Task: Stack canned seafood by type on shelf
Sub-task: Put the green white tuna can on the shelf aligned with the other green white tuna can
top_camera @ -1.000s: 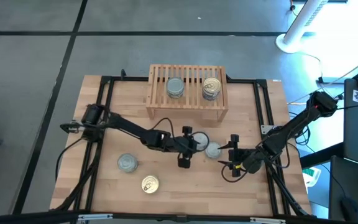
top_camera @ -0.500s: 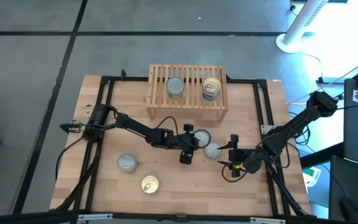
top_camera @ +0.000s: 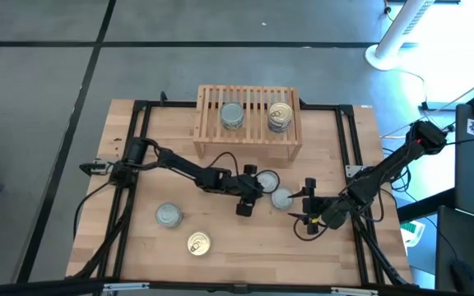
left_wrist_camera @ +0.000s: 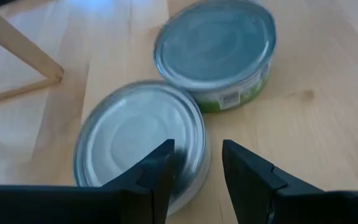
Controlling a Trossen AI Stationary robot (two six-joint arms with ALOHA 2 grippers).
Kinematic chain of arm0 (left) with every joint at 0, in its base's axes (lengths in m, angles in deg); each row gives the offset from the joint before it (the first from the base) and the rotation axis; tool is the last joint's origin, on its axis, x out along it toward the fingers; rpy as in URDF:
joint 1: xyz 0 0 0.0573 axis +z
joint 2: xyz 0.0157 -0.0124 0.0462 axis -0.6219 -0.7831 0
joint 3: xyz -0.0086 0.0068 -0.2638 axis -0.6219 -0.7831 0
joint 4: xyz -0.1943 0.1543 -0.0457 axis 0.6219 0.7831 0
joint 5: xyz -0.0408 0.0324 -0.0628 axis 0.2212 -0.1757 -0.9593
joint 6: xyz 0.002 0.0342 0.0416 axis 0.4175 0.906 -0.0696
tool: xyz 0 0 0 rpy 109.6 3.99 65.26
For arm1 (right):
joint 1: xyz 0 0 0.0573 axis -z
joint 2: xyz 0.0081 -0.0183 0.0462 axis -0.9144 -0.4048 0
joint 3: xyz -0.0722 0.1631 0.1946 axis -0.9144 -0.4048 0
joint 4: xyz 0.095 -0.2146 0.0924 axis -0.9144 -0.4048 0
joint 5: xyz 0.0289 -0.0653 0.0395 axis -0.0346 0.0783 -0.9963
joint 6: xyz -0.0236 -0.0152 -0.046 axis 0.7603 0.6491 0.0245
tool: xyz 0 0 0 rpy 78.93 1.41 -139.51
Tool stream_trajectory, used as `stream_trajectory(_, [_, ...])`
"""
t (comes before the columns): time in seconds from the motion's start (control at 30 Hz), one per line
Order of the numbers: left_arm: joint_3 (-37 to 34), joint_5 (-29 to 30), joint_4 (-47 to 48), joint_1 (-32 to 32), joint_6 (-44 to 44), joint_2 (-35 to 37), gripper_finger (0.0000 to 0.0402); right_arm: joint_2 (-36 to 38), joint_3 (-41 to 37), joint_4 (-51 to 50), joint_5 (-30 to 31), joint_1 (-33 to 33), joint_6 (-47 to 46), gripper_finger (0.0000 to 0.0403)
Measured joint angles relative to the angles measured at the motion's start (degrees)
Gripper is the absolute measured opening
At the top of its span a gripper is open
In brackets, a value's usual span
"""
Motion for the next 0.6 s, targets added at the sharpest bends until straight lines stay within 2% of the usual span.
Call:
stream_trajectory(0.37, [0.2, 1.5, -0.7, -0.3, 2.4, -1.3, 0.0128, 0.0, 0.0, 0.1, 0.0, 0.0, 0.0, 0.0269])
stream_trajectory(0.6, [0.2, 3.1, -0.3, -0.7, 6.2, -1.3, 0.0074, 0.0, 0.0, 0.1, 0.0, 0.0, 0.0, 0.0269])
